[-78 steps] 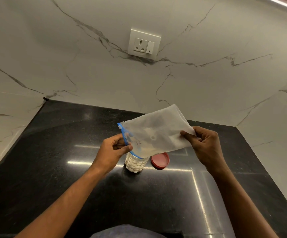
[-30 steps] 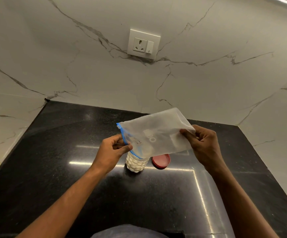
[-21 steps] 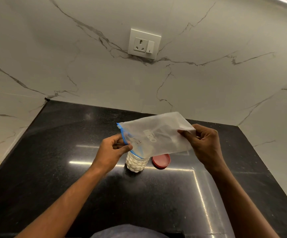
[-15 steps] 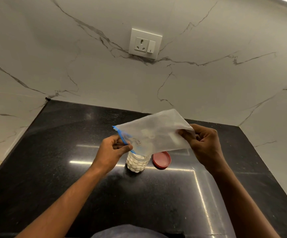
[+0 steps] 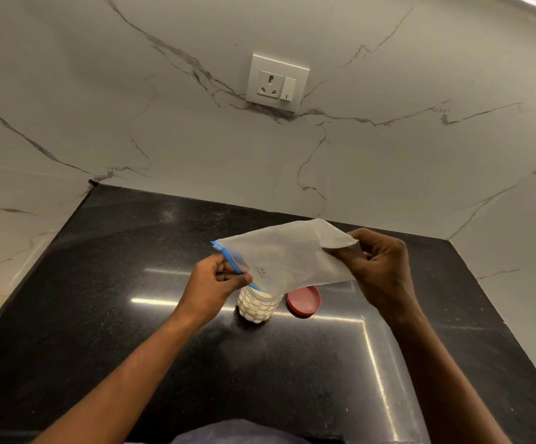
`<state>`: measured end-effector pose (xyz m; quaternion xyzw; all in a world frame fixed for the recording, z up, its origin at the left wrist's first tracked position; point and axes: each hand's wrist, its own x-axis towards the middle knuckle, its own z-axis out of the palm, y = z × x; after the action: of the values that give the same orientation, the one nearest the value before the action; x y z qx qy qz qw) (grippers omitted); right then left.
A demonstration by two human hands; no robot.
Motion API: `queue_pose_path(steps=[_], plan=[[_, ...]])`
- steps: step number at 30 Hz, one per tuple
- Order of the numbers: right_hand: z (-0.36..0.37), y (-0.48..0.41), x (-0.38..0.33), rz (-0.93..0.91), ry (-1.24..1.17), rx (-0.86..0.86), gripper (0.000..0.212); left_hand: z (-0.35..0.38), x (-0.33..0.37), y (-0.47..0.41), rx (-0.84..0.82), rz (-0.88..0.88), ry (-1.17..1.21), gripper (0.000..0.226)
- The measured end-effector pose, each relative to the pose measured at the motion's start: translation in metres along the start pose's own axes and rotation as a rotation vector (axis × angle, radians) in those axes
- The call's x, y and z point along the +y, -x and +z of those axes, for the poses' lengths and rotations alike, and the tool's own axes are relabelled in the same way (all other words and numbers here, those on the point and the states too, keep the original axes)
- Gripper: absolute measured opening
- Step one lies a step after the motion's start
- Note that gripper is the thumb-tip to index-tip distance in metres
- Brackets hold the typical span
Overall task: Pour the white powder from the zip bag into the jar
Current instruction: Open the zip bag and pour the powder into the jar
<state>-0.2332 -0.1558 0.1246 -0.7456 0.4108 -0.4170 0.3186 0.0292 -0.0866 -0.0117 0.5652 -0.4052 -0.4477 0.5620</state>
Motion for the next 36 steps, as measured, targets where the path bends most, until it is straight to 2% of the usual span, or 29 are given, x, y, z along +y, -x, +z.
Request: queue_pose_path(steps=[4, 7, 8, 11, 12, 14, 16, 17, 19, 21, 23, 26, 29, 32, 33, 36], plan=[[-0.004, -0.007, -0.001, -0.014, 0.035, 0.045, 0.016, 0.002, 0.004, -0.001, -0.024, 0.019, -0.001, 0.038], [0.004, -0.006, -0.001, -0.046, 0.143, -0.117, 0.019, 0.002, 0.005, -0.001, -0.006, 0.017, 0.018, 0.032], [0.005, -0.005, -0.002, -0.051, 0.147, -0.109, 0.021, 0.002, 0.006, -0.001, -0.006, 0.02, 0.024, 0.033], [-0.004, -0.009, -0.004, -0.016, 0.016, 0.054, 0.016, 0.001, 0.008, 0.0, -0.009, 0.019, 0.021, 0.037], [-0.004, -0.009, -0.004, -0.024, 0.013, 0.053, 0.016, 0.0, 0.007, 0.001, -0.004, 0.011, 0.014, 0.035], [0.001, -0.004, -0.005, -0.046, 0.077, -0.077, 0.023, 0.0, 0.008, 0.002, 0.014, 0.002, 0.0, 0.03], [0.009, 0.002, -0.004, -0.054, 0.138, -0.212, 0.025, 0.005, 0.01, 0.002, -0.015, 0.004, -0.004, 0.037], [0.009, 0.001, -0.003, -0.054, 0.126, -0.196, 0.025, 0.009, 0.012, 0.003, -0.048, 0.001, 0.003, 0.044], [0.003, -0.007, -0.003, -0.033, 0.042, -0.045, 0.019, 0.014, 0.014, 0.003, -0.07, -0.014, 0.016, 0.052], [-0.002, -0.011, -0.003, -0.027, 0.005, 0.065, 0.013, 0.013, 0.016, 0.001, -0.011, -0.015, -0.017, 0.041], [-0.001, -0.01, -0.003, -0.035, 0.014, 0.075, 0.015, 0.007, 0.016, 0.0, 0.033, 0.004, -0.035, 0.033], [-0.002, -0.005, 0.001, -0.014, 0.018, 0.112, 0.017, 0.0, 0.016, 0.001, 0.011, 0.004, 0.007, 0.04], [0.004, -0.004, 0.001, 0.002, -0.002, 0.175, 0.014, 0.006, 0.015, 0.003, -0.013, -0.017, 0.007, 0.033], [0.02, 0.0, 0.0, -0.009, 0.055, 0.029, 0.018, 0.016, 0.016, 0.004, -0.056, -0.03, 0.012, 0.036], [0.02, 0.0, 0.0, 0.002, 0.055, 0.03, 0.018, 0.017, 0.018, 0.004, -0.052, -0.026, 0.008, 0.035], [0.002, -0.009, 0.007, 0.075, -0.015, 0.178, 0.014, 0.007, 0.019, 0.002, -0.018, -0.016, 0.032, 0.036]])
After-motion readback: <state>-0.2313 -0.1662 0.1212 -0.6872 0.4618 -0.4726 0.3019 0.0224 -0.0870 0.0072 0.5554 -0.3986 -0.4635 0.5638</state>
